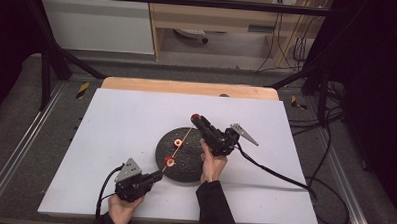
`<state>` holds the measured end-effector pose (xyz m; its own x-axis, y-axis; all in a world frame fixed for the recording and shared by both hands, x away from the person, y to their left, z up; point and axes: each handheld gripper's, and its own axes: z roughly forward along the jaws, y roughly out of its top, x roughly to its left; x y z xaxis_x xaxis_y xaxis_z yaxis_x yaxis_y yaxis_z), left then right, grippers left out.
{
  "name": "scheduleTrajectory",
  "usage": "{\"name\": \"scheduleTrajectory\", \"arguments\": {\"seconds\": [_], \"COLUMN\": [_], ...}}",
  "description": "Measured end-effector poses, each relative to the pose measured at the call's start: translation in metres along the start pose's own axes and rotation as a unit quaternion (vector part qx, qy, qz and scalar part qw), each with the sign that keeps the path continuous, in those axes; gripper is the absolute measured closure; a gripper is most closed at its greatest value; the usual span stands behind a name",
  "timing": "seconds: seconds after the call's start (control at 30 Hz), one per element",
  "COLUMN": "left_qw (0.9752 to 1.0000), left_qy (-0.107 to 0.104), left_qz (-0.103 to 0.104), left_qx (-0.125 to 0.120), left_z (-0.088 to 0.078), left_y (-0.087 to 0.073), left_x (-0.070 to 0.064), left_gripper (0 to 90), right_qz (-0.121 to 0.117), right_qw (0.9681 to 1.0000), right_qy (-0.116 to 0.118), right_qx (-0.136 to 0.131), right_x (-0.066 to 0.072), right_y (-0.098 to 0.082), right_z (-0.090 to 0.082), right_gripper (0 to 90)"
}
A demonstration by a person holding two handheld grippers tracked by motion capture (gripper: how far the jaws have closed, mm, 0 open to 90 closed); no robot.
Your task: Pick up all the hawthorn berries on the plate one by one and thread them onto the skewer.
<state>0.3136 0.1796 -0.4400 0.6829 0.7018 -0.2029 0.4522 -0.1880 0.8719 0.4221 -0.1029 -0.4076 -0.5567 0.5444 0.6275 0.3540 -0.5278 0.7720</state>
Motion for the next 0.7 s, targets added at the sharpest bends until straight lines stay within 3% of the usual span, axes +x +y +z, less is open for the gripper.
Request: {"name": "scheduleTrajectory", "arguments": {"seconds": [0.4,0.7], "left_qw": [0.9996,0.9994], "left_qy": [-0.004,0.005], "left_qz": [-0.023,-0.027], "left_qx": [-0.015,-0.022], "left_z": [0.008,0.014], "left_y": [0.005,0.014], "left_x": [-0.006,-0.011], "left_gripper": [87.6,87.7], "right_qz": [0.008,0.011], "right_qw": [1.0000,0.9999], "right_qy": [0.005,0.008], "right_qx": [-0.002,-0.004], "right_x": [-0.001,0.001], "right_y": [-0.002,-0.003], "right_z": [0.001,-0.001], "right_gripper": [63.2,63.3]}}
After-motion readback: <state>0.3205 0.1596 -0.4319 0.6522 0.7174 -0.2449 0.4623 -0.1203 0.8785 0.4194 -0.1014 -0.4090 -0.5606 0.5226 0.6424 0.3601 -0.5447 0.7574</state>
